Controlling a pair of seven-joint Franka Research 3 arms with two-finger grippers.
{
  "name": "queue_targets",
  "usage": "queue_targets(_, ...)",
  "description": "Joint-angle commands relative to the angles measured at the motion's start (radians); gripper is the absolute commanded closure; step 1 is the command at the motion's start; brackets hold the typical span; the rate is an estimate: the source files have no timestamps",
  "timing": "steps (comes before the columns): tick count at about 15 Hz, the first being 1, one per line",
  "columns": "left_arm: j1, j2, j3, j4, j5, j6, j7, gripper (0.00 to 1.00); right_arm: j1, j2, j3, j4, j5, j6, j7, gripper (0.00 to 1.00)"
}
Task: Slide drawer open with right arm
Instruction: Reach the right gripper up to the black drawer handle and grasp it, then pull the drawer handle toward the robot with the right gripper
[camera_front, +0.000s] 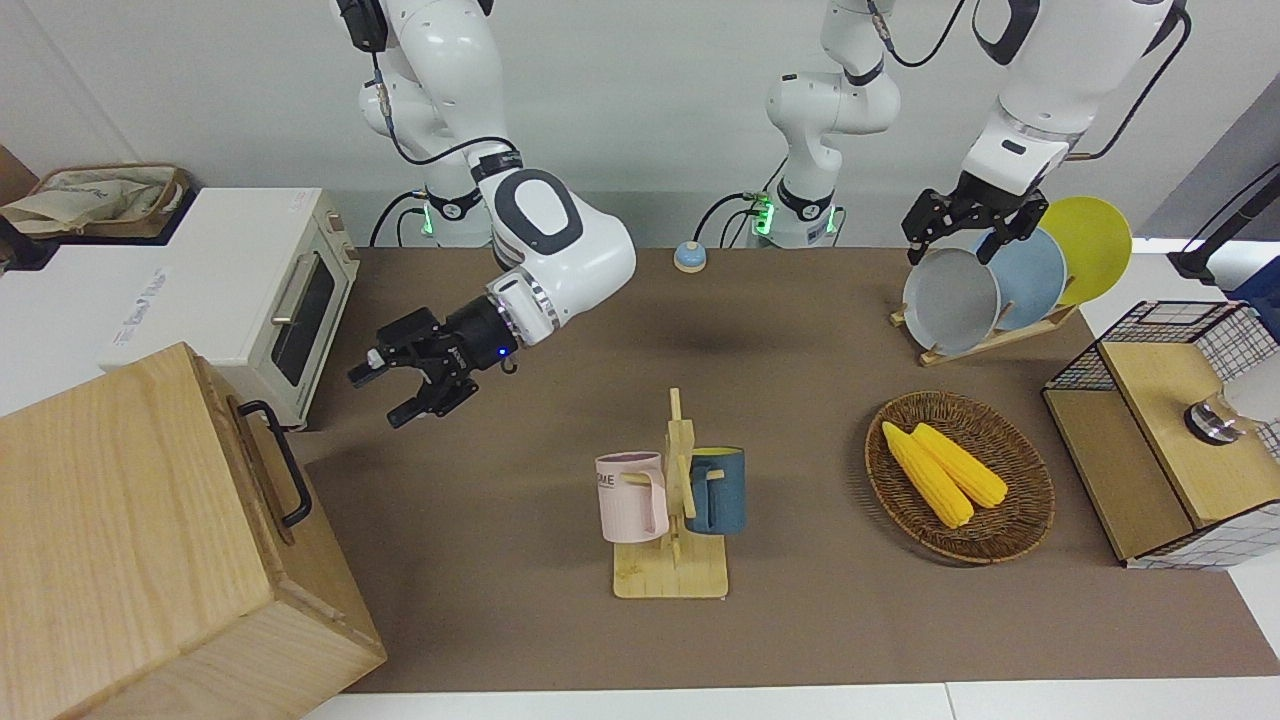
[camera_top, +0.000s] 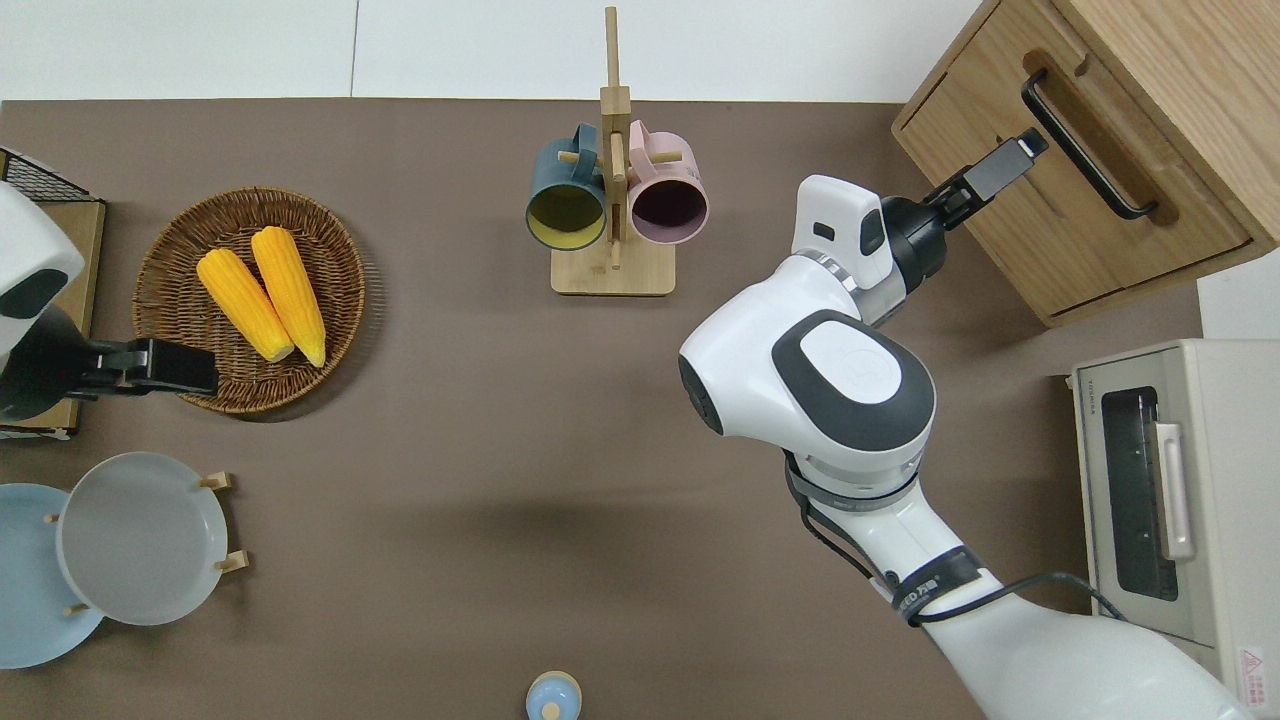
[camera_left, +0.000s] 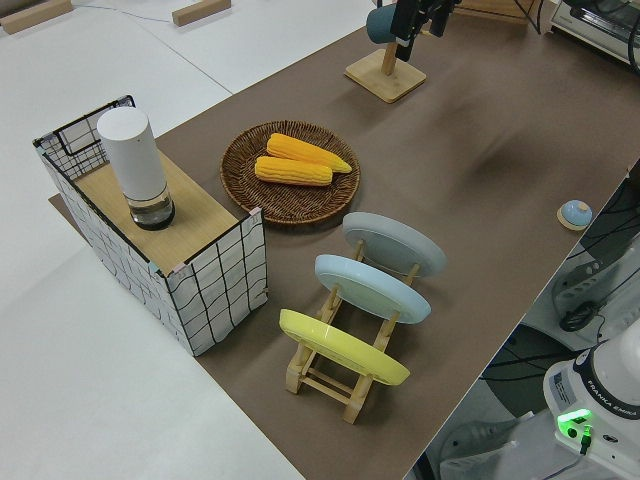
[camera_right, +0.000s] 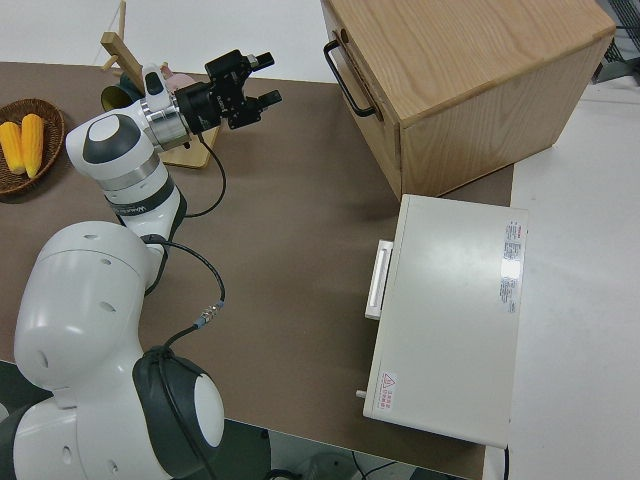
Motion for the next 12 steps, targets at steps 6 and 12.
queue_targets(6,-0.002,-0.008,0.003,0.002,0.013,-0.014,0.001,0.0,-0.031,0.034,-0.089,0.007,-0.095,0.179,0.036,0.021)
queue_targets(12,-0.002,-0.008,0.003,0.002,0.013,-0.013,0.001,0.0,-0.046,0.067,-0.103,0.008,-0.159,0.182,0.062,0.034)
